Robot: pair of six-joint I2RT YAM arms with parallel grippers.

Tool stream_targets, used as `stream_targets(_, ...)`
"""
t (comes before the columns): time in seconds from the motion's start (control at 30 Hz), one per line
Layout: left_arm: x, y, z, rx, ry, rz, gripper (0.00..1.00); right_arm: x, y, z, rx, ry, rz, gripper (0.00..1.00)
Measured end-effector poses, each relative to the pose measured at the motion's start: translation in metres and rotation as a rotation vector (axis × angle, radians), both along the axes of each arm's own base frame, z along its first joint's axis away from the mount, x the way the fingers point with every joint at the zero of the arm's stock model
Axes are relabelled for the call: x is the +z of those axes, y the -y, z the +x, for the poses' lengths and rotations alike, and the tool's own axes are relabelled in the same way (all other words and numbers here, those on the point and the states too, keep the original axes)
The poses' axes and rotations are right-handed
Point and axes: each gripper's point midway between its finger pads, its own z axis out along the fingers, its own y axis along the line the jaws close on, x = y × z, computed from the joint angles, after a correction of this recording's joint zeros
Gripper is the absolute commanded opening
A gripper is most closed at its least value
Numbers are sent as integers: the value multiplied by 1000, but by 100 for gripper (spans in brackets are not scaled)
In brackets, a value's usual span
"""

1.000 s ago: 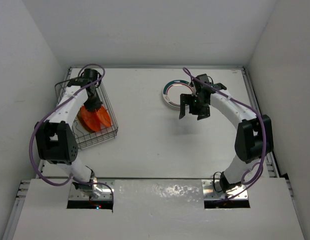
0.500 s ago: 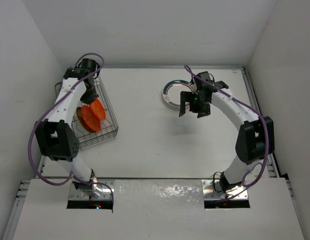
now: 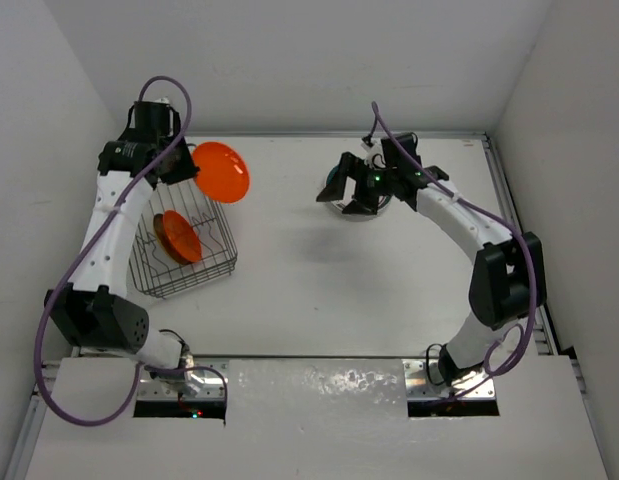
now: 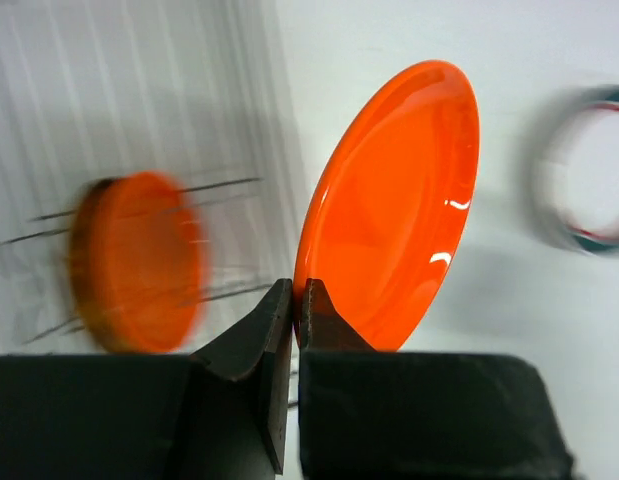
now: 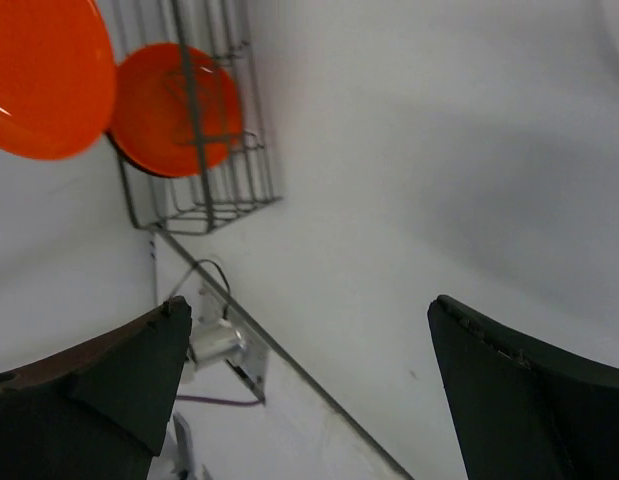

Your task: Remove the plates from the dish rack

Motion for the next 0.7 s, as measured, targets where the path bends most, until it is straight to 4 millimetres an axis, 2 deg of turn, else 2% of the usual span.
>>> stream_targets(0.17, 17, 68, 2, -213, 129, -324, 0, 42, -42, 20, 23, 114, 125, 97)
stream_targets(0.27, 3, 95, 0, -291, 106, -471, 0, 53, -57, 32, 20, 151, 177, 95)
stream_targets(0.37, -17, 110, -6, -324, 41, -564, 0, 52, -65, 42, 10, 148, 199, 85)
stream_targets(0.4, -22, 113, -8, -329, 25, -580, 0, 51, -67, 44, 9, 144, 203, 78)
stream_targets(0.43, -25, 116, -10, -338, 14, -598, 0, 49, -69, 47, 7, 141, 204, 63)
stream_targets(0.47, -27, 118, -12, -345, 4, -615, 0, 48, -71, 49, 9, 140, 203, 56)
stream_targets(0.5, -28, 121, -13, -353, 0, -633, 0, 45, -74, 51, 10, 133, 204, 41)
stream_targets(0.6, -28, 128, -14, -383, 10, -678, 2, 36, -80, 52, 15, 111, 203, 3)
stream_targets(0.63, -31, 129, -15, -385, 7, -686, 11, 35, -81, 51, 16, 107, 202, 0)
stream_targets(0.67, -35, 129, -15, -376, -3, -690, 26, 33, -82, 49, 19, 99, 203, 0)
stream_targets(0.7, -38, 128, -16, -373, -8, -689, 63, 34, -82, 50, 16, 101, 202, 0)
